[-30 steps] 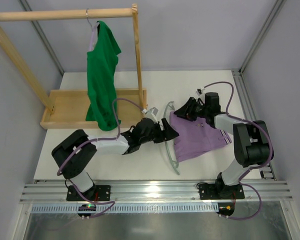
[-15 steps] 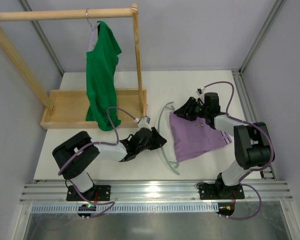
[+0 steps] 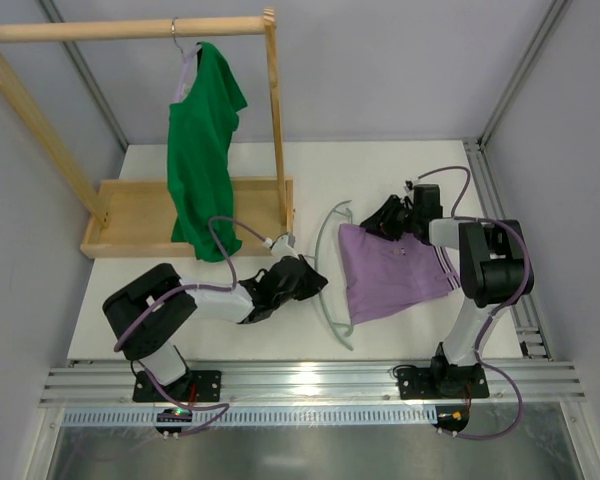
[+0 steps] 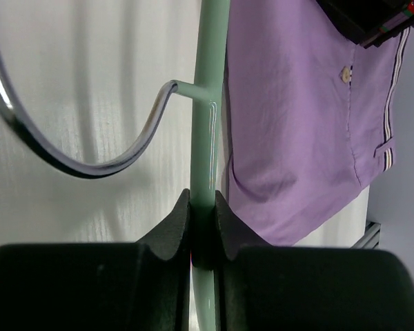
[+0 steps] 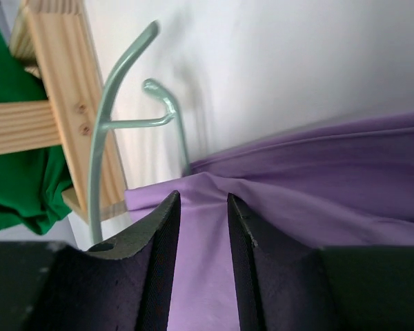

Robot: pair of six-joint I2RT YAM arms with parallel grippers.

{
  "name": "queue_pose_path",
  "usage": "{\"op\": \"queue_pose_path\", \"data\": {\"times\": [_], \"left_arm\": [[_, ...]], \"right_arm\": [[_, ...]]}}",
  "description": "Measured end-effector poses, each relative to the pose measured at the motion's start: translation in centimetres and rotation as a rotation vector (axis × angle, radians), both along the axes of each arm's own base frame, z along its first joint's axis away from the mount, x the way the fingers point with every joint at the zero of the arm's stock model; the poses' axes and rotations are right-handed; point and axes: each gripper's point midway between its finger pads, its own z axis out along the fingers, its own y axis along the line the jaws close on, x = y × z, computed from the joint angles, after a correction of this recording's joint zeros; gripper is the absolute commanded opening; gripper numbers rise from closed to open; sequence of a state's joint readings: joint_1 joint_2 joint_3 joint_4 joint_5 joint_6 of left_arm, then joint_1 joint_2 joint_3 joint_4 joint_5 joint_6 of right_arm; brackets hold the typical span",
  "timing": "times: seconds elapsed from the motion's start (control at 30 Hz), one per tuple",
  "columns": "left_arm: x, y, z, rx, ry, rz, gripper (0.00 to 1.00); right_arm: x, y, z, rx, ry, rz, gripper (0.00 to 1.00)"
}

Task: Place the trousers on the hanger
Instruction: Place trousers on hanger

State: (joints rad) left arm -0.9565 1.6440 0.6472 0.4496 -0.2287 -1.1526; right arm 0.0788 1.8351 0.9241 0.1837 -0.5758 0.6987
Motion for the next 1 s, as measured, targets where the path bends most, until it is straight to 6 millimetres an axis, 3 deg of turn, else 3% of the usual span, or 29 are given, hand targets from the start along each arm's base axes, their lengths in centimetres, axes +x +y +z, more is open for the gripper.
{"op": "queue_pose_path", "data": {"times": [0.1,0.33,0.47,0.6,0.67,0.73,0.87,0.9,1.0], "left_arm": [[0.0,0.4,-0.4,0.019,0.026,0.025,0.0],[0.1,0.1,-0.2,0.028,0.102,0.074,0.0],[-0.1,0.1,-0.4,0.024,0.122,0.083,0.0],[-0.4,0.1,-0.5,0.025,0.127,0.082,0.0],[-0.4,0.1,-0.5,0.025,0.128,0.082,0.0],[-0.4,0.0,-0.5,0.024,0.129,0.083,0.0],[-0.6,0.1,-0.6,0.029,0.13,0.094,0.0],[-0.7,0.1,-0.7,0.032,0.132,0.096,0.0],[-0.9,0.4,-0.7,0.046,0.133,0.102,0.0]], "right_arm": [[0.4,-1.8,-1.3,-0.021,0.037,-0.055,0.37],[0.2,-2.8,-1.1,-0.051,0.042,-0.063,0.38],[-1.3,-4.4,2.3,-0.117,0.022,-0.086,0.38],[-2.2,-8.1,7.3,-0.184,-0.058,-0.185,0.38],[-2.5,-10.5,8.0,-0.216,-0.077,-0.257,0.38],[-3.3,-13.0,6.6,-0.248,-0.041,-0.326,0.37],[-6.5,-17.7,-1.3,-0.301,0.206,-0.453,0.36],[-6.7,-17.9,-2.3,-0.286,0.238,-0.466,0.36],[-6.0,-19.0,-2.1,-0.307,0.221,-0.491,0.36]]}}
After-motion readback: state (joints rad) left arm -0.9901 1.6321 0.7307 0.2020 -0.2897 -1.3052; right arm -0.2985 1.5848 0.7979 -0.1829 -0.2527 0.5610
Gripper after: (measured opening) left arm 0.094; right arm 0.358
